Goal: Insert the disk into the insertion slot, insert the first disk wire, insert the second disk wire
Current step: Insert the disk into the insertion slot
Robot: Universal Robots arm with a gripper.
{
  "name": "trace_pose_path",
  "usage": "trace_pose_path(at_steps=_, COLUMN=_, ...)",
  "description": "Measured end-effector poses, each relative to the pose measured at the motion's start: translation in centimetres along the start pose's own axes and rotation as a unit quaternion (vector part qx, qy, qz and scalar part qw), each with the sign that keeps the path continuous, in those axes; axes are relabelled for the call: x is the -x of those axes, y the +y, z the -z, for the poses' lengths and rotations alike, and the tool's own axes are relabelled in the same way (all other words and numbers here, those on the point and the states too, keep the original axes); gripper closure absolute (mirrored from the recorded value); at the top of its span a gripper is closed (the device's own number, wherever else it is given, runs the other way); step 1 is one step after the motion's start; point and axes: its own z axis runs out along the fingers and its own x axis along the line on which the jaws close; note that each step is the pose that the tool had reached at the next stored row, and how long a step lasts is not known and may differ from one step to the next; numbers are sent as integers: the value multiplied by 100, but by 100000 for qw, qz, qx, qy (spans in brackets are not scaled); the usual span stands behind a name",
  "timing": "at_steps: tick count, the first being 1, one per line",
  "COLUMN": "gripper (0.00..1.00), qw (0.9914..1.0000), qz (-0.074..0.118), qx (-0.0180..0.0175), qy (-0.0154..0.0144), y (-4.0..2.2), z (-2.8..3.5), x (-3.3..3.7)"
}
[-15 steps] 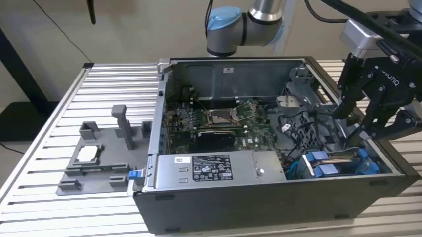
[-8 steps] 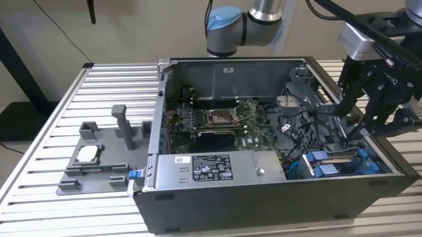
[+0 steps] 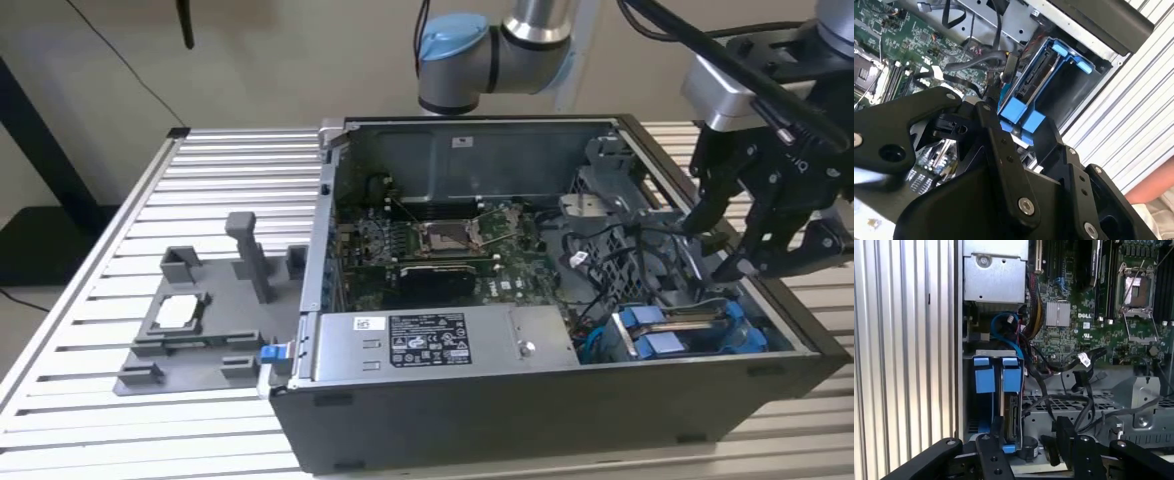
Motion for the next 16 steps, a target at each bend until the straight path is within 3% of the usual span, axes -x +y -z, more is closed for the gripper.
trace_pose_path(at_steps=4, gripper=45, qw=99979, qz=738, qx=-1888, qy=-53, y=1, z=-14, x=12)
trace_pose_path(at_steps=6, gripper=45, qw=99966, qz=988, qx=-2431, qy=-65, y=1, z=-23, x=22)
trace_pose_path(at_steps=16, gripper=45, qw=99952, qz=1837, qx=-2496, qy=-95, y=-3, z=-72, x=149)
